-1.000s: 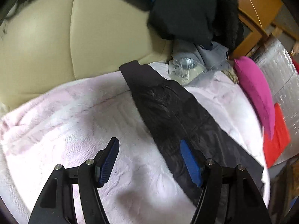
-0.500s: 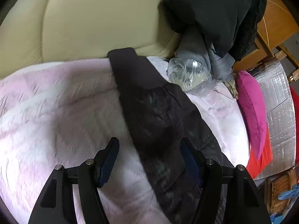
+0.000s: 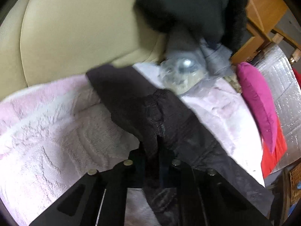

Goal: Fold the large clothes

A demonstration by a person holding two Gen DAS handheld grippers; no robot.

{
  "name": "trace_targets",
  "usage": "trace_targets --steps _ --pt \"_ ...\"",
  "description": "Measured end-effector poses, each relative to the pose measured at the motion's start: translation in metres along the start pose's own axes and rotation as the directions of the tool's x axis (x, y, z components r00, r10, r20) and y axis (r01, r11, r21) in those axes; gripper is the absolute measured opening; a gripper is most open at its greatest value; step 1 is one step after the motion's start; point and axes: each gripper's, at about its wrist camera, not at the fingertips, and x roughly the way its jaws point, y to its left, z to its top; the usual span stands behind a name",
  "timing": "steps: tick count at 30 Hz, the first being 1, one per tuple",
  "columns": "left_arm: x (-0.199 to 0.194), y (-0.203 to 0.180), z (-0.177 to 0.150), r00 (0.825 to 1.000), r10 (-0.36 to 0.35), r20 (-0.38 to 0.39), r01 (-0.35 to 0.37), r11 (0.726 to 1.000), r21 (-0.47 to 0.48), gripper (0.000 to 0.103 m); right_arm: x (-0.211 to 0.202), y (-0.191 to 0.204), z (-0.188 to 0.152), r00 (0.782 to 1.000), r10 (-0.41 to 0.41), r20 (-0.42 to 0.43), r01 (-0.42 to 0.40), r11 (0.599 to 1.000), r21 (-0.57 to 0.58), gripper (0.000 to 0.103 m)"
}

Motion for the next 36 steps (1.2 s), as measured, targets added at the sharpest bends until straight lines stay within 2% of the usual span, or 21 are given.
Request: trace_targets --steps 3,7,9,12,16,18,20,22,23,24,25,26,28,29,30,32,34,35,36 --pt "-0.024 -0.032 -0.002 0.999 -0.009 0.047 0.005 0.996 0.091 0.006 -0.001 -0.001 0.001 1.000 0.009 -0.005 -0.009 1.000 0.013 0.060" --pt "-0.067 -0.093 -0.022 0.993 -0.063 0.099 0.035 0.966 0.257 0.005 -0.007 -0.010 0.002 0.998 0.055 -0.001 -0.055 0.996 0.076 0.060" --pt "-0.087 -0.131 -0.039 0.988 -0.121 0.100 0.078 0.932 0.354 0.005 -0.011 -0.016 0.002 0.997 0.081 0.006 -0.081 0.990 0.115 0.060" --pt "-0.110 -0.179 -0.077 0.979 -0.196 0.047 0.150 0.863 0.482 0.005 -0.019 -0.026 0.002 0.993 0.113 0.030 -0.117 0.979 0.168 0.060" --pt "-0.128 -0.238 -0.149 0.965 -0.253 -0.071 0.239 0.734 0.635 0.005 -0.032 -0.042 0.004 0.986 0.152 0.072 -0.165 0.957 0.240 0.060" --pt "-0.137 -0.269 -0.201 0.950 -0.276 -0.148 0.296 0.635 0.714 0.005 -0.039 -0.051 0.005 0.981 0.170 0.096 -0.190 0.942 0.275 0.060" --pt "-0.140 -0.288 -0.244 0.926 -0.280 -0.253 0.371 0.549 0.749 0.005 -0.046 -0.063 0.006 0.975 0.181 0.126 -0.212 0.926 0.312 0.060" --pt "-0.135 -0.303 -0.287 0.904 -0.226 -0.363 0.428 0.458 0.780 0.007 -0.052 -0.073 0.006 0.973 0.179 0.143 -0.218 0.912 0.346 0.060" --pt "-0.129 -0.308 -0.312 0.901 -0.160 -0.403 0.431 0.419 0.799 0.009 -0.055 -0.079 0.007 0.971 0.184 0.153 -0.228 0.904 0.362 0.060" --pt "-0.124 -0.309 -0.327 0.901 -0.113 -0.419 0.426 0.404 0.809 0.010 -0.058 -0.083 0.008 0.970 0.187 0.158 -0.233 0.899 0.370 0.060" --pt "-0.121 -0.307 -0.339 0.900 -0.070 -0.430 0.419 0.401 0.814 0.023 -0.061 -0.088 0.009 0.968 0.189 0.167 -0.240 0.893 0.381 0.060" --pt "-0.122 -0.305 -0.343 0.894 -0.058 -0.445 0.428 0.406 0.808 0.038 -0.062 -0.091 0.010 0.967 0.192 0.170 -0.245 0.889 0.387 0.060" --pt "-0.134 -0.301 -0.345 0.869 -0.061 -0.490 0.469 0.415 0.780 0.054 -0.064 -0.097 0.013 0.962 0.215 0.166 -0.265 0.878 0.399 0.060" --pt "-0.143 -0.299 -0.339 0.862 -0.088 -0.500 0.487 0.418 0.767 0.059 -0.066 -0.099 0.013 0.961 0.222 0.165 -0.271 0.875 0.402 0.060" --pt "-0.154 -0.296 -0.332 0.862 -0.117 -0.493 0.494 0.416 0.764 0.061 -0.066 -0.100 0.013 0.959 0.231 0.164 -0.279 0.871 0.404 0.061" --pt "-0.176 -0.288 -0.316 0.868 -0.182 -0.462 0.494 0.412 0.765 0.068 -0.067 -0.099 0.013 0.954 0.250 0.164 -0.296 0.868 0.399 0.063" --pt "-0.196 -0.276 -0.294 0.879 -0.246 -0.408 0.476 0.418 0.774 0.069 -0.066 -0.093 0.014 0.943 0.290 0.165 -0.332 0.860 0.388 0.066" --pt "-0.206 -0.268 -0.281 0.891 -0.272 -0.363 0.450 0.430 0.783 0.070 -0.065 -0.089 0.013 0.935 0.316 0.163 -0.355 0.854 0.381 0.067" --pt "-0.210 -0.268 -0.265 0.908 -0.286 -0.306 0.410 0.455 0.791 0.071 -0.063 -0.085 0.013 0.928 0.337 0.157 -0.371 0.849 0.376 0.067"
